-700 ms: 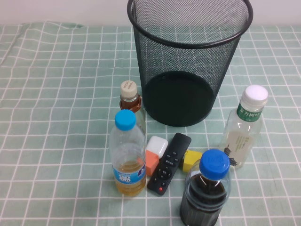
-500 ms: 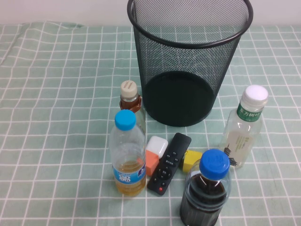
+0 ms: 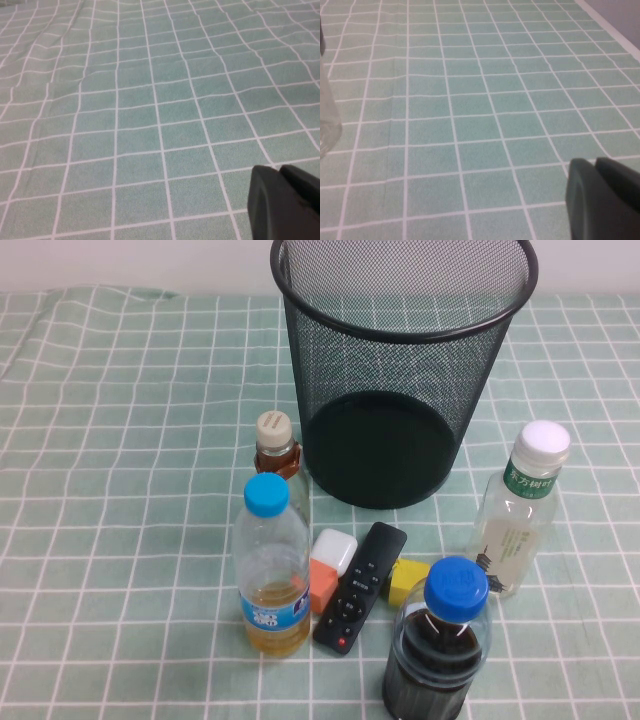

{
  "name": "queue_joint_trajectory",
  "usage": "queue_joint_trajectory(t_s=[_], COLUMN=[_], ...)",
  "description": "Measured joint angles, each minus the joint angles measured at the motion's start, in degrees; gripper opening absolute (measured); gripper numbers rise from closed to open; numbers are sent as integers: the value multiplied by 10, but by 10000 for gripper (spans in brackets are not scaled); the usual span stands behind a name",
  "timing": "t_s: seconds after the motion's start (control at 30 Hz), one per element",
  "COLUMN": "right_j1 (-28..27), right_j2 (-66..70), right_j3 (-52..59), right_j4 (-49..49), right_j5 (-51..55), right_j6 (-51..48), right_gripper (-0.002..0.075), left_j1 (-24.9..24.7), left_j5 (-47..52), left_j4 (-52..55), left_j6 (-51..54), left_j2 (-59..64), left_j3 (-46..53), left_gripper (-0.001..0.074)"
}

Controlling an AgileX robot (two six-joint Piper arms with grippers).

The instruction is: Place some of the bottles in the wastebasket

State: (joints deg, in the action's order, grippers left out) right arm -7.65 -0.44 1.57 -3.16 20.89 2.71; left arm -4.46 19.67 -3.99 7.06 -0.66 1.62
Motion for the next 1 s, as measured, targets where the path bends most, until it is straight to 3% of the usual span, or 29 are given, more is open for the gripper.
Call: queue_joint_trajectory(t_s=[0.47, 0.73, 0.87, 1.0], right_j1=[0, 0, 0, 0], right_j2=[0, 0, 0, 0], right_j3=[0, 0, 0, 0], right_j4=[0, 0, 0, 0], right_j5=[0, 0, 0, 0], right_j6=[0, 0, 0, 0], right_gripper=[-8, -8, -8, -8], left_j1=[0, 0, 0, 0], left_j5=[-11, -96, -152, -129], left_j4=[-7, -193, -229, -265], left_j6=[-2, -30, -30, -46], left_j2=[0, 0, 0, 0], left_j3=[0, 0, 0, -9], left_gripper=[-4, -4, -4, -4])
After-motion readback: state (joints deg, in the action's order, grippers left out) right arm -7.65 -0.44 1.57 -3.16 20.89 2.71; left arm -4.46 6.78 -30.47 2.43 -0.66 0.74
